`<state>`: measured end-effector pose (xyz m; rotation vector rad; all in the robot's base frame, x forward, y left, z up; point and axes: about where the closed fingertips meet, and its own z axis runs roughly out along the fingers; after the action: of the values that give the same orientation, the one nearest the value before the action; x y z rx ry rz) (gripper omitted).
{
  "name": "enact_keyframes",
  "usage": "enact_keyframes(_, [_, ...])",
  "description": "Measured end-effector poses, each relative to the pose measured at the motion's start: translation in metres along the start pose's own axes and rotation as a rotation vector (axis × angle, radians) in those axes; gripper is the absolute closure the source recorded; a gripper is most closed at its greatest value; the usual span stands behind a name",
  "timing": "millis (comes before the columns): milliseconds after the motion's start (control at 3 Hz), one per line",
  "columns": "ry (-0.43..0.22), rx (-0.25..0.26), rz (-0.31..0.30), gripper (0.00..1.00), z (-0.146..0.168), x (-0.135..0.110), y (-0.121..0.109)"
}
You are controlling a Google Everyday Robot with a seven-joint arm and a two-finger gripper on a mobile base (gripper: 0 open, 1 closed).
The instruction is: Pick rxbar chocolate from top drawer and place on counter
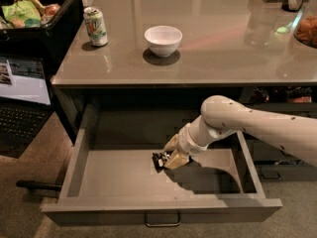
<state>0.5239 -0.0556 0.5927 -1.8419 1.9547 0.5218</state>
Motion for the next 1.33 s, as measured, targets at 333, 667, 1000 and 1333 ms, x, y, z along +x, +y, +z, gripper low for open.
enact_keyframes(333, [0.0,0.0,0.0,0.89,-0.002,-0.001,0.0])
enact_keyframes(667, [-0.018,0.055,0.0,1.0,-0.035,-0.013,-0.002])
enact_keyframes(1000, [-0.046,0.119,-0.026,1.0,-0.091,-0.032,0.0])
enact_keyframes(1333, [-0.065,0.195,-0.079,1.0,-0.16,-0.063,-0.006])
